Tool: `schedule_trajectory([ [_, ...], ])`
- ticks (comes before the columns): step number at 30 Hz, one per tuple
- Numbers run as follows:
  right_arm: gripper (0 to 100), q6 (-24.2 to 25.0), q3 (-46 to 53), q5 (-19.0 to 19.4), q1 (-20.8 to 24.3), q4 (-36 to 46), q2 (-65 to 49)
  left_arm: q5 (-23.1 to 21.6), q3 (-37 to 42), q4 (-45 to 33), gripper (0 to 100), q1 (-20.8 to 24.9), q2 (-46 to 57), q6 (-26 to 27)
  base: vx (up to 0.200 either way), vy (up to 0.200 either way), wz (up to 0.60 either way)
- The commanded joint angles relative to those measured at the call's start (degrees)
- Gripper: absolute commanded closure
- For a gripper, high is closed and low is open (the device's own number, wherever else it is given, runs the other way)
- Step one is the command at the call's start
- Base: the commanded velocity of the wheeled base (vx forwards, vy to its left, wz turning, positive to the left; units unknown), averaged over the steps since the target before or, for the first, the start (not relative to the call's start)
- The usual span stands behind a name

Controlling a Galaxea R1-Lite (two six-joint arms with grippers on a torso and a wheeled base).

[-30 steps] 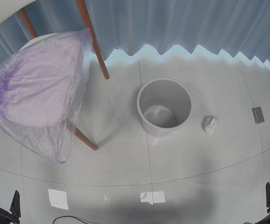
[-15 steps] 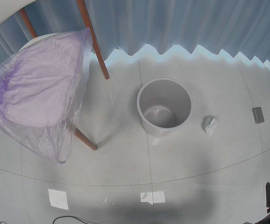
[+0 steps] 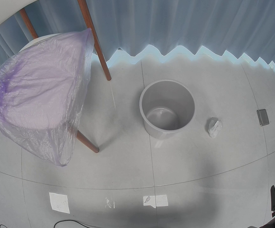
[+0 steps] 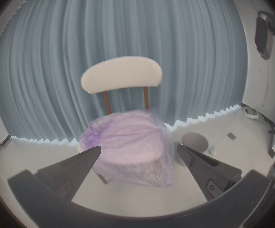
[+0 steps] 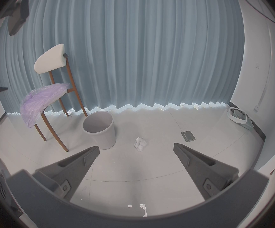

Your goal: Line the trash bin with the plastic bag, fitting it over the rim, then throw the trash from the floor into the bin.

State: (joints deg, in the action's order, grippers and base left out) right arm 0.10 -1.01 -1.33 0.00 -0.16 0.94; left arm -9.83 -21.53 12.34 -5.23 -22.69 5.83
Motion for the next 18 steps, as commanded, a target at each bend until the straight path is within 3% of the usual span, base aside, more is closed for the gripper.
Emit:
schedule_trajectory([
  [1,0,-0.01,1.01,0.01,0.0,-0.02,-0.85,-0.9,-3.96,-6.71,0,5.05,-5.44,2.87,0.0,0.0,0.0],
  [7,0,-0.01,1.01,0.01,0.0,-0.02,-0.85,-4.41,-5.54,-7.59,0,8.22,-12.73,2.79,0.0,0.0,0.0],
  [15,0,-0.01,1.01,0.01,0.0,-0.02,-0.85,-6.79,-7.91,-1.35,0,12.26,-16.51,2.87,0.0,0.0,0.0],
  [18,0,-0.01,1.01,0.01,0.0,-0.02,-0.85,-7.4,-12.4,1.64,0,12.96,-21.61,2.87,0.0,0.0,0.0],
])
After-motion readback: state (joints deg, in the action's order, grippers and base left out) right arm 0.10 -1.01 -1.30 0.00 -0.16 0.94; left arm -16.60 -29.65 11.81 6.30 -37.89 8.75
